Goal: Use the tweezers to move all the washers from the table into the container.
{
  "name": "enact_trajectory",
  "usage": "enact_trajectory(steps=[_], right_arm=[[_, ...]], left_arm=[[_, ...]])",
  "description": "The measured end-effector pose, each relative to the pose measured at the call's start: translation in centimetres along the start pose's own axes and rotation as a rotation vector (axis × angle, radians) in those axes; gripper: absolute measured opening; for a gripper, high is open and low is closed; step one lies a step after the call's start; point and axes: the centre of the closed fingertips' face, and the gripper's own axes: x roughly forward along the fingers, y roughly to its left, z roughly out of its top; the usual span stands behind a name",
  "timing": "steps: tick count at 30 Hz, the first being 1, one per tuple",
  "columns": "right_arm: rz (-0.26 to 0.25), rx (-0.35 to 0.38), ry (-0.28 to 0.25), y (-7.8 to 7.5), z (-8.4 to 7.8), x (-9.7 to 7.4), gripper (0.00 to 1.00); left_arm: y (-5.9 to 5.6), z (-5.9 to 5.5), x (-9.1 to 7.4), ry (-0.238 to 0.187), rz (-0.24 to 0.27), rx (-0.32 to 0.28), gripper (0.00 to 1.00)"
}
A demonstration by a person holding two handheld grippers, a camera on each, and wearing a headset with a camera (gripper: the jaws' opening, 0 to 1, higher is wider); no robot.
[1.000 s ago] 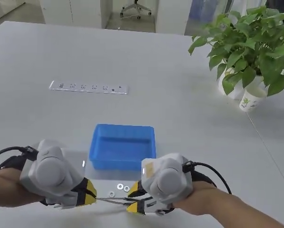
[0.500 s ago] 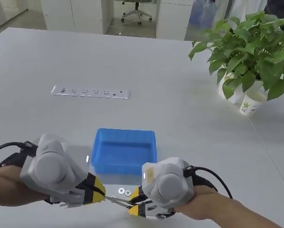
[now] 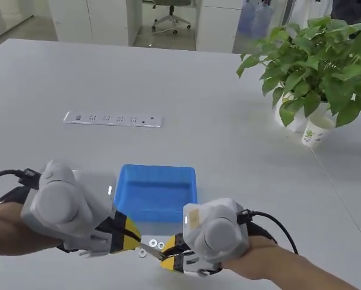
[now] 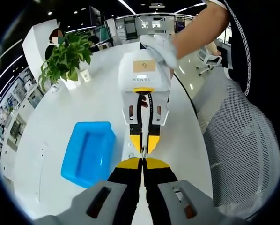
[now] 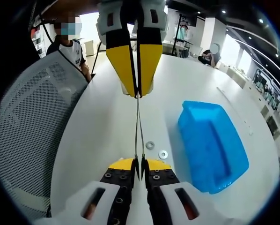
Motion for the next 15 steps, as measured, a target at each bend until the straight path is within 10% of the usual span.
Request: enact_trajectory(steps=[15], right_arm=[[0.007,0.036,-0.031,0.5,0.6,0.4,0.11]], left_arm=[[-0.4,2.5,0.8,-0.038,-0.044,0.042,0.05]])
